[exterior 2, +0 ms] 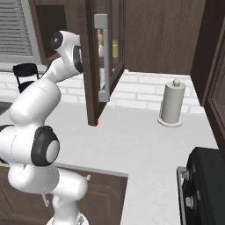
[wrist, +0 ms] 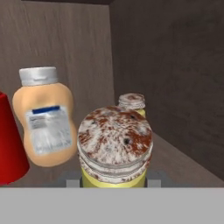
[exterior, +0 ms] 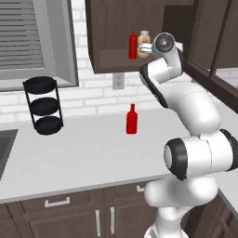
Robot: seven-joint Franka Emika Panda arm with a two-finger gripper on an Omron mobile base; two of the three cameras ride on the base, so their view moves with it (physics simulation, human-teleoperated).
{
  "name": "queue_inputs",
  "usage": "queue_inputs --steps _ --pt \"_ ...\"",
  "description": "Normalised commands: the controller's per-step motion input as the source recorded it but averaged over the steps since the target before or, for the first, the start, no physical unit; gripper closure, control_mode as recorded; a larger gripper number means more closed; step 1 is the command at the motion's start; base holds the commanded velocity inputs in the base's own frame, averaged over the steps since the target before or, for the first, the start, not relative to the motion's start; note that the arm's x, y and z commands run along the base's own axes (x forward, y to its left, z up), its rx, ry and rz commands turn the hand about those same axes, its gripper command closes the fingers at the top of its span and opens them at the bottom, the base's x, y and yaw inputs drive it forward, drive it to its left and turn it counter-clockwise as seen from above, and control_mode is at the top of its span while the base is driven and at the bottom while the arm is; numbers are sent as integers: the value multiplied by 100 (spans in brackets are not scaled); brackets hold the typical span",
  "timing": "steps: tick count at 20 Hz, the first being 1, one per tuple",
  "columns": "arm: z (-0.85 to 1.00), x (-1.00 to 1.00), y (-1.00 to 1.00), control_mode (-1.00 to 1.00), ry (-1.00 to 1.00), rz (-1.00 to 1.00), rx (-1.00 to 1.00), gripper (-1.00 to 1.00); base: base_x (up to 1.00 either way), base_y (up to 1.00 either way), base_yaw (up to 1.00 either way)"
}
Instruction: Put the shaker and condiment bottle from the counter next to their counterparts in the cabinet.
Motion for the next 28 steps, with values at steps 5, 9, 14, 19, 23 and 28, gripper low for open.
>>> queue_inputs --steps 5,9,14,19,23,28 --pt "0 16 -4 -100 0 0 0 100 0 0 0" --pt "0 11 -6 -100 0 0 0 100 0 0 0" --pt "0 3 -5 -100 0 0 0 100 0 0 0" --pt "-3 1 -3 -100 0 0 0 100 0 0 0" --pt "-6 4 -3 -100 0 0 0 100 0 0 0" --pt "-8 10 -3 -100 0 0 0 -100 0 0 0"
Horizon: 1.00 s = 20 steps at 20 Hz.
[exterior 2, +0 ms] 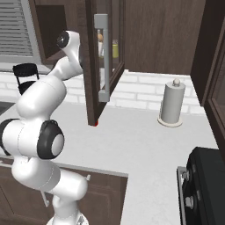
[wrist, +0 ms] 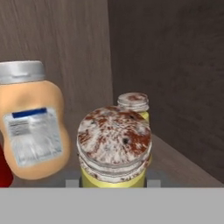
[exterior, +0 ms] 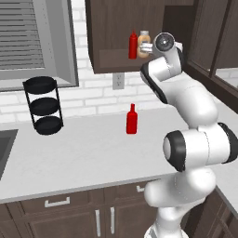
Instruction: Put the shaker and condiment bottle from the counter next to their counterparts in the cabinet.
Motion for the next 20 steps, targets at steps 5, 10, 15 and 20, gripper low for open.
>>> queue_inputs --steps 5,10,15,20 --pt "-8 7 -4 -100 0 0 0 -100 0 0 0" --pt "-4 4 -5 -100 0 0 0 -100 0 0 0" --pt "0 -4 -1 -100 0 3 0 -100 0 0 0" --pt "0 -26 0 -100 0 4 0 -100 0 0 0"
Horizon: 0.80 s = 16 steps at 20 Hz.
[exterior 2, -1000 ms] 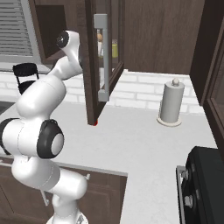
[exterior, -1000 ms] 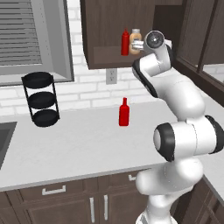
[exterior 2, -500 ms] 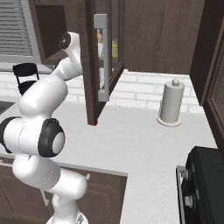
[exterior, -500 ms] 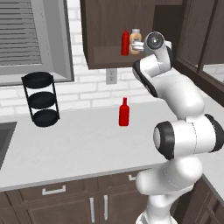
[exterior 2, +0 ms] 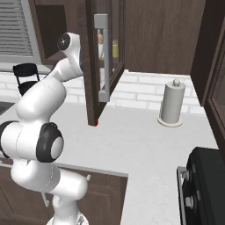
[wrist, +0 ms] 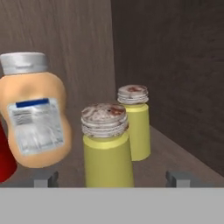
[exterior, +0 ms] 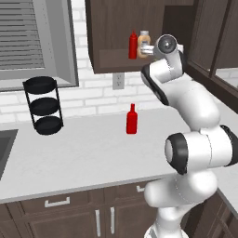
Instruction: Put the shaker and condiment bottle from the counter next to their counterparts in the cabinet.
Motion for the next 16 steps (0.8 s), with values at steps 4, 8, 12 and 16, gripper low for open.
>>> queue_inputs --steps 4,8,12,16 --pt "0 -48 0 -100 0 1 0 -100 0 0 0" --pt "0 -57 0 -100 0 0 0 -100 0 0 0" --pt "0 -59 7 -100 0 0 0 -100 0 0 0" --pt "0 -58 25 -100 0 9 0 -100 0 0 0"
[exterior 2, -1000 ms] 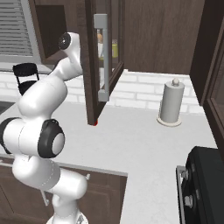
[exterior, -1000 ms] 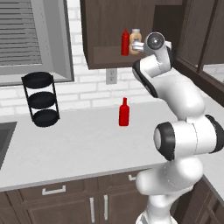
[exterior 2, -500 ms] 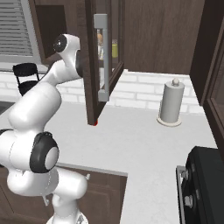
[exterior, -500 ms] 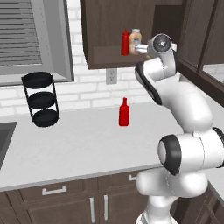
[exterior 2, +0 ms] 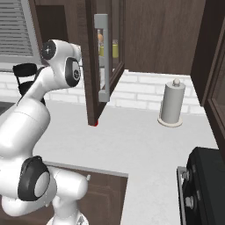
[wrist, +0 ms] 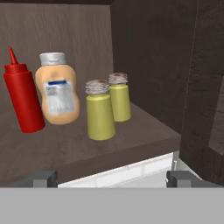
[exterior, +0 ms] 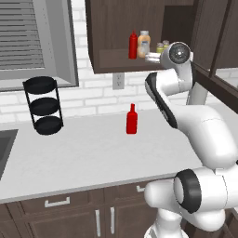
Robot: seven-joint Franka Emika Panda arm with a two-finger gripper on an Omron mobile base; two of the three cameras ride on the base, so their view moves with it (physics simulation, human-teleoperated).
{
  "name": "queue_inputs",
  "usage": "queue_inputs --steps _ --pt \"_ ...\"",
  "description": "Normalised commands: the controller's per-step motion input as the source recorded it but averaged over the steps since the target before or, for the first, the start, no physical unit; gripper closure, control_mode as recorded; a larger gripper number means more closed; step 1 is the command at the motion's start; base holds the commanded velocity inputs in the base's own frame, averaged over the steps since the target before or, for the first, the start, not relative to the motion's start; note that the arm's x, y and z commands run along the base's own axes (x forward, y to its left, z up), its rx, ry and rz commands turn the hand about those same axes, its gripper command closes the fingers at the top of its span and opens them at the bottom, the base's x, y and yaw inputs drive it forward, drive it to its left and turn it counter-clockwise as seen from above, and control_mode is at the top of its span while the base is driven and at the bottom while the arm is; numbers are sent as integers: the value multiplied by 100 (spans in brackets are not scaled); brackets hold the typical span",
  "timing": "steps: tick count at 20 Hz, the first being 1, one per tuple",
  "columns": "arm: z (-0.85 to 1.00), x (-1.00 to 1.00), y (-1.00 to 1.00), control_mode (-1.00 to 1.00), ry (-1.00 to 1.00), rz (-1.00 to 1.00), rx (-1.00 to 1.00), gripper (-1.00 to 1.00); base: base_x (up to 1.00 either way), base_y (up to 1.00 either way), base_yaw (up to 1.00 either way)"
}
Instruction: Put the shaker and condiment bottle from the counter next to their counterparts in the cabinet.
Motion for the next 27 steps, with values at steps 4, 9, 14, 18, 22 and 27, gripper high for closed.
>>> queue_inputs --steps 4,9,14,18,22,27 --pt "0 -64 24 -100 0 12 0 -100 0 0 0" --pt "0 -75 13 -100 -5 7 0 -100 0 0 0" --pt "0 -80 16 -100 -6 7 0 -100 0 0 0" --pt "0 -77 23 -100 -4 5 0 -100 0 0 0" --pt "0 -83 26 -100 -3 3 0 -100 0 0 0" --pt "0 -92 26 -100 -2 1 0 -100 0 0 0"
